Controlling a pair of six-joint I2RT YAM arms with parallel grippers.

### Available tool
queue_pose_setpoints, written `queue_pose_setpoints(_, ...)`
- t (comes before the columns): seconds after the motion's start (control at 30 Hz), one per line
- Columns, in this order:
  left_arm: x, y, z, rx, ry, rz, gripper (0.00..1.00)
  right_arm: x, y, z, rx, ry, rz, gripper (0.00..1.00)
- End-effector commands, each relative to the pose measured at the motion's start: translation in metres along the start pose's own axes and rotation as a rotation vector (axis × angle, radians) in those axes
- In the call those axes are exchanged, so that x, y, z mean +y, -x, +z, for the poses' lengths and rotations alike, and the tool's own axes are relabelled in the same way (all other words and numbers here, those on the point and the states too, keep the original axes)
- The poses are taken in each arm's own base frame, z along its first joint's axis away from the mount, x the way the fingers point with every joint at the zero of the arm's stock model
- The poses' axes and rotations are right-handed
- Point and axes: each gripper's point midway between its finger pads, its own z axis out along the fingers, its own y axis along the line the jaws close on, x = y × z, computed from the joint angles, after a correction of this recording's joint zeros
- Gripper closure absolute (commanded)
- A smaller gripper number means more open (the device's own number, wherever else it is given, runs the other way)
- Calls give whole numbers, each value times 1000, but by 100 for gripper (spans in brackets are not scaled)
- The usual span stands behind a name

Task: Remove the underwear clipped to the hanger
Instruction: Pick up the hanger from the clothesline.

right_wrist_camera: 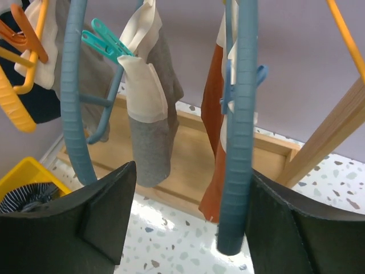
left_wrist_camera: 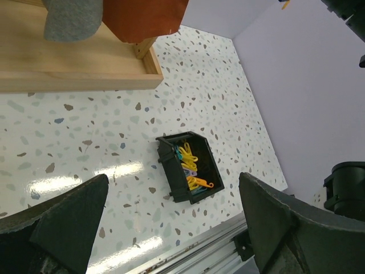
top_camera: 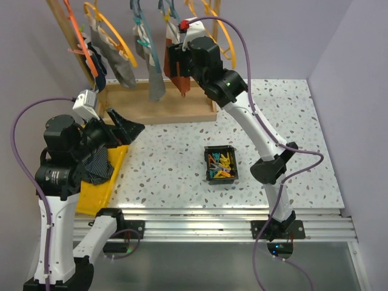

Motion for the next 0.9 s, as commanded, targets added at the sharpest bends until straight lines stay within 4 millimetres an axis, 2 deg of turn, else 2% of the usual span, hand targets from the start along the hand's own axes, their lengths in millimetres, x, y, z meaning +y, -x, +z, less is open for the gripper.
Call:
queue_pose_setpoints(0.0, -5, 5, -8, -15, 5, 51, 0, 1, 26, 7, -102, -11, 17, 29)
queue_pose_setpoints(0.07, -3, 3, -7, -9, 10, 52, 0, 3, 25, 9, -104, -6, 33, 52)
queue_pose_setpoints(0.1, -3, 3, -6, -8, 11, 55, 0, 2, 27, 8, -112, -11, 39, 76)
queue_pose_setpoints(0.17, -2, 3, -6, -5, 16, 53, 0, 0, 30, 9, -124, -14, 56, 91)
queue_pose_setpoints(0.23, -2, 2, -5, -5, 18, 55, 0, -8, 35, 8, -131, -26, 68, 100)
queue_pose_setpoints(0.33, -1, 1, -4, 2, 21, 54, 0, -19, 45, 3, -151, -42, 79, 100)
queue_pose_setpoints(0.6, 1, 0, 0, 9, 21, 51, 0, -28, 107, -34, -312, -17, 149, 100)
queue_pose_setpoints(0.87, 2, 1, 3, 13, 23, 50, 0, -29, 130, -60, -366, 12, 178, 100)
